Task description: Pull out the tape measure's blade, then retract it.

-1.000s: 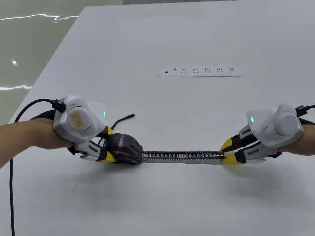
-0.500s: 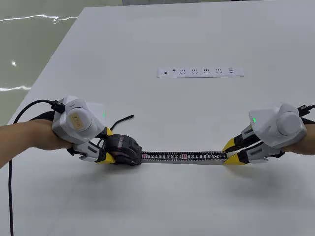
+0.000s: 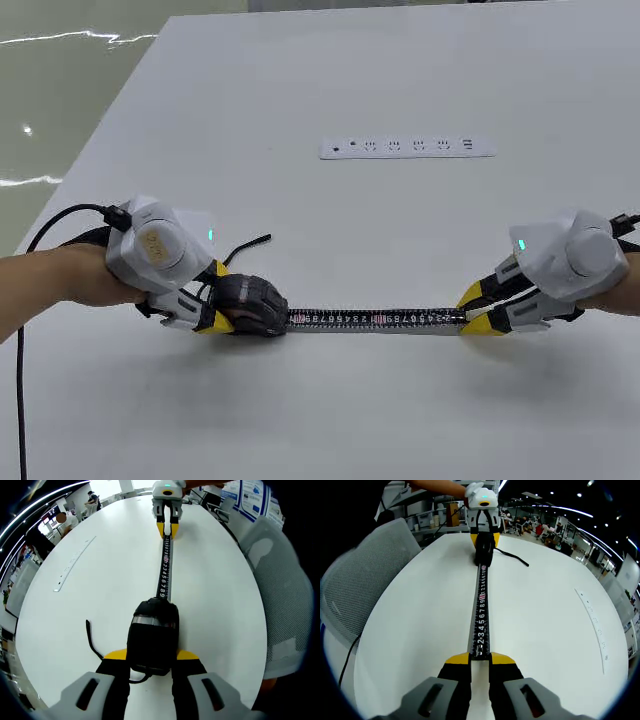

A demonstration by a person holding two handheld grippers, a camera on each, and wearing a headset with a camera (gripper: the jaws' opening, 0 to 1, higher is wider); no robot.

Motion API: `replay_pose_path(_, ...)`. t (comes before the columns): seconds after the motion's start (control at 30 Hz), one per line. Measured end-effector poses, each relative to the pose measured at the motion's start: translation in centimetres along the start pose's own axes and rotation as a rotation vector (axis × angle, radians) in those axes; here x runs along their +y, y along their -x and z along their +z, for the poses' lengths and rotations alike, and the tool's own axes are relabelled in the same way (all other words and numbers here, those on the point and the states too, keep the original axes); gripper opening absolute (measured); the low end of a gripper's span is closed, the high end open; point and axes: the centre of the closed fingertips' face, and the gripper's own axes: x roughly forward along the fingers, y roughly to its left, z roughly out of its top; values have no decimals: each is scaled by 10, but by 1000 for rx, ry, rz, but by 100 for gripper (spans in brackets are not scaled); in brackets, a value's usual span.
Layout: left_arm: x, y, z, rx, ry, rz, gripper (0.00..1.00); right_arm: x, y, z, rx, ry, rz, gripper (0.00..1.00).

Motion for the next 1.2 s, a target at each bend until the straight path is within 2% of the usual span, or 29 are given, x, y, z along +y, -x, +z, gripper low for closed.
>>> replay_pose_path(0.13,3,-2,-4,0,0,-1,27,1,1,-1,3,0,0,11)
replay_pose_path(0.5,-4,2,4,2,-1,1,27,3,4,-4,9,-9,-3,11)
replay_pose_path(0.57,0,0,-1,2,-2,1,27,3,4,-6,10,-11,-3,11)
replay_pose_path(0.67,-3,1,2,3,-2,1,27,3,5,-7,11,-12,-3,11)
replay_pose_path(0.8,2,-1,-4,2,0,0,27,5,6,-6,16,-13,-4,11)
replay_pose_path(0.9,-2,1,1,2,0,1,27,4,6,-8,17,-13,-4,11)
replay_pose_path(1.13,-5,3,4,2,1,1,27,3,8,-13,24,-15,-6,11)
replay_pose_path(1.2,-1,1,0,3,0,1,27,2,8,-14,24,-16,-8,11)
